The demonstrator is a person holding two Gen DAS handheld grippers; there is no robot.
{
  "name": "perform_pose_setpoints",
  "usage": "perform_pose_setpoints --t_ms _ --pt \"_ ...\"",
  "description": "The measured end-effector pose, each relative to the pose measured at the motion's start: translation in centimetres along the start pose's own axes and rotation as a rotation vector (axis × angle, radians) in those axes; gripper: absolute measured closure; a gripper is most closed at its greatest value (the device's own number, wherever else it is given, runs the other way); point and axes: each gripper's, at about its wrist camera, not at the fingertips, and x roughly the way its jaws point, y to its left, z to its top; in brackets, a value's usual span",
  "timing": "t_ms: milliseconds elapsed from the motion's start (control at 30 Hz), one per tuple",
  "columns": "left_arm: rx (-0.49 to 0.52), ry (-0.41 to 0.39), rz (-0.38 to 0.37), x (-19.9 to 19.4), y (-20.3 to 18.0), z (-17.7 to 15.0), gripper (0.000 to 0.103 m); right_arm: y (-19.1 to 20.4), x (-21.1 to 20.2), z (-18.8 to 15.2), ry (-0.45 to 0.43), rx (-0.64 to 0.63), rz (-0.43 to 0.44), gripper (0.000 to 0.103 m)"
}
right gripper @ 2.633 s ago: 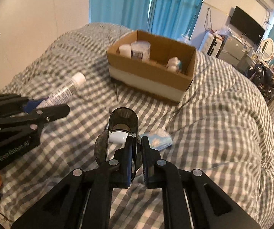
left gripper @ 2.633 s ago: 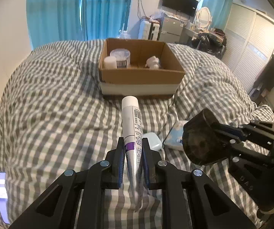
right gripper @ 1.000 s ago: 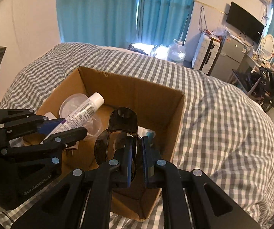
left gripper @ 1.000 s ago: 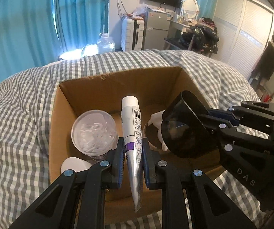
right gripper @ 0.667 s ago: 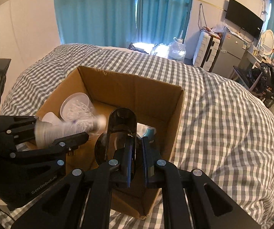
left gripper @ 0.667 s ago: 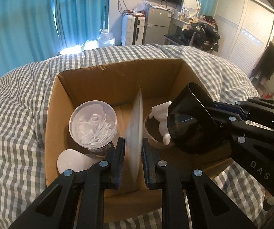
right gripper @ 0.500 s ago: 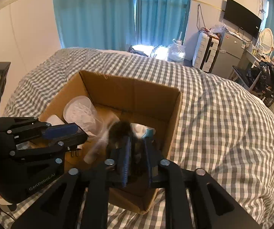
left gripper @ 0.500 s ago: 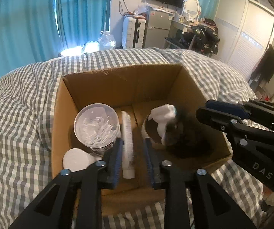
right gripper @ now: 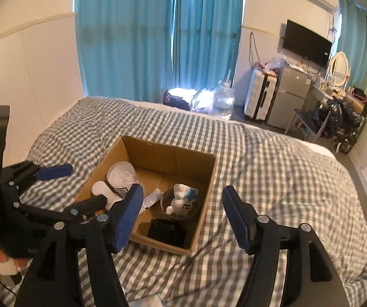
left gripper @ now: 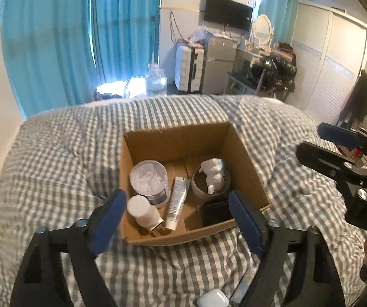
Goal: Organize objects
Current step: 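Lower the tube and bottle into the cardboard box and open both tools, then move the left tool to the white earbud case and grasp it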
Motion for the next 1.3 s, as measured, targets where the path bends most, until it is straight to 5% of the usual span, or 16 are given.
perform_pose_setpoints --t_ms 300,567,833,1300 --pt "-0.016 -0.109 0.074 -8.3 0.2 0.3 0.003 0.3 -9.4 0.2 -0.108 -0.027 -0.082 0.006" --pt "-0.016 -0.098 0.134 -10.5 0.1 -3.0 0.0 -0.9 -12.3 -1.7 -0.128 -0.003 -0.077 0.003" --pt "-0.093 -0.013 0.144 -7.3 0.1 -8.5 0.0 -0.2 -8.8 -7.4 -0.018 -0.021 -0.061 0.003" --pt "-0.047 0.204 0.086 1.6 -2.3 -15.9 0.0 1.7 0.0 -16.9 0.196 -0.112 -0.009 0.003"
